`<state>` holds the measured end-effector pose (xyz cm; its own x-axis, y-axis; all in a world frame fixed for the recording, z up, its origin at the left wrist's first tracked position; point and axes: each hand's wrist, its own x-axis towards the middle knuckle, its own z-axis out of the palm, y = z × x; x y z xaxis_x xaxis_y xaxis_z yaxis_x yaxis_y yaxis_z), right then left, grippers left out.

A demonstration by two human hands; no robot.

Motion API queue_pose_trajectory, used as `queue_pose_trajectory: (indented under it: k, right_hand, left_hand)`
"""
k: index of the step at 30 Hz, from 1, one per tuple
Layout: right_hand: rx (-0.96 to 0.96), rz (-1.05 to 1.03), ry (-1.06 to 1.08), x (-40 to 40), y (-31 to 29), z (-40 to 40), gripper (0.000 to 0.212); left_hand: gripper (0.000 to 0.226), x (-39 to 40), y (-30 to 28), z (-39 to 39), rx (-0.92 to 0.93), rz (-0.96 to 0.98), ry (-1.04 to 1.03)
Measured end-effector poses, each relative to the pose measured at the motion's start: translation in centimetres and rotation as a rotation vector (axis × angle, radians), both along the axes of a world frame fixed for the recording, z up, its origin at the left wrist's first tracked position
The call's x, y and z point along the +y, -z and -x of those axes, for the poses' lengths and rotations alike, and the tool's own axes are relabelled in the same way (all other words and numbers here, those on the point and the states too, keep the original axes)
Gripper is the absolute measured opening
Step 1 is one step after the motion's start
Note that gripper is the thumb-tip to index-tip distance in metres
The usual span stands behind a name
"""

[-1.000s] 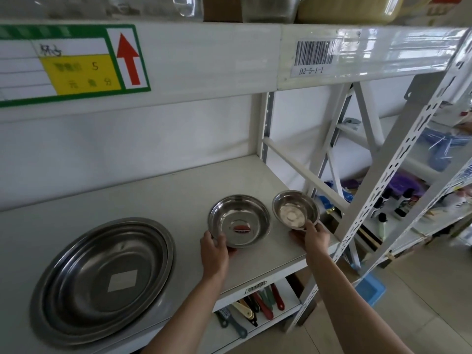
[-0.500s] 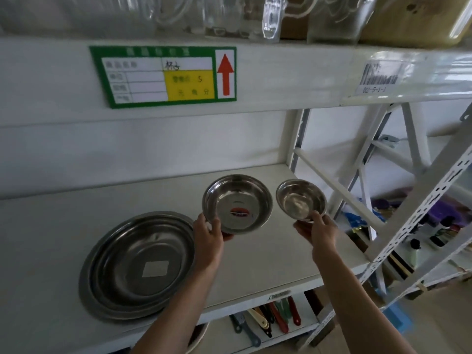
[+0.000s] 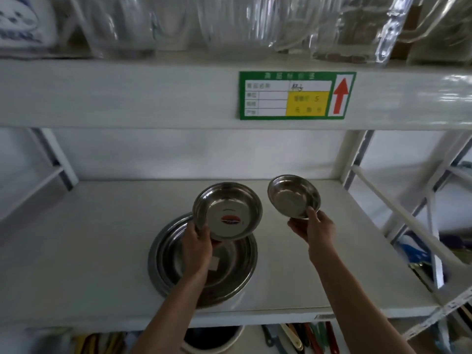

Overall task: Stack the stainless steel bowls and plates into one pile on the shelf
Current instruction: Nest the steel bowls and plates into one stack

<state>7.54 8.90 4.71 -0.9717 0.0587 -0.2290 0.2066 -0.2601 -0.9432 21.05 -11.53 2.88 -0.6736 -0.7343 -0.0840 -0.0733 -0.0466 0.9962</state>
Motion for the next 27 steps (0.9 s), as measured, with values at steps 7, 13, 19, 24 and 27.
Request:
queue_pose_trajectory:
  k: [7, 13, 19, 24, 27]
  right_hand:
    - [0.035, -0.038, -0.145, -5.2, -0.1, -1.4, 0.017]
    - [0.042, -0.083, -0.26, -8.5, -0.5, -3.0, 0.016]
    - [0.035, -0.113, -0.365, -10.8, -0.1, -4.2, 0.016]
    - [0.01, -0.213, -0.468, -11.7, 1.1, -4.3, 0.022]
    - [-0.032, -0.261, -0.524, -11.9, 1.5, -4.6, 0.026]
  left_hand:
    - [0.008, -2.7, -0.5, -3.2, 0.008, 0.033, -0.081]
    - [0.014, -5.0, 0.0, -5.0, -0.125, 0.169, -0.054]
    - [0.03, -4.3, -1.1, -6.2, -0.226, 0.173, -0.057]
    - [0.025, -5.1, 0.7, -5.9, -0.338, 0.277, -0.026]
    - [0.016, -7.3, 4.8, -4.5, -0.414, 0.33, 0.016]
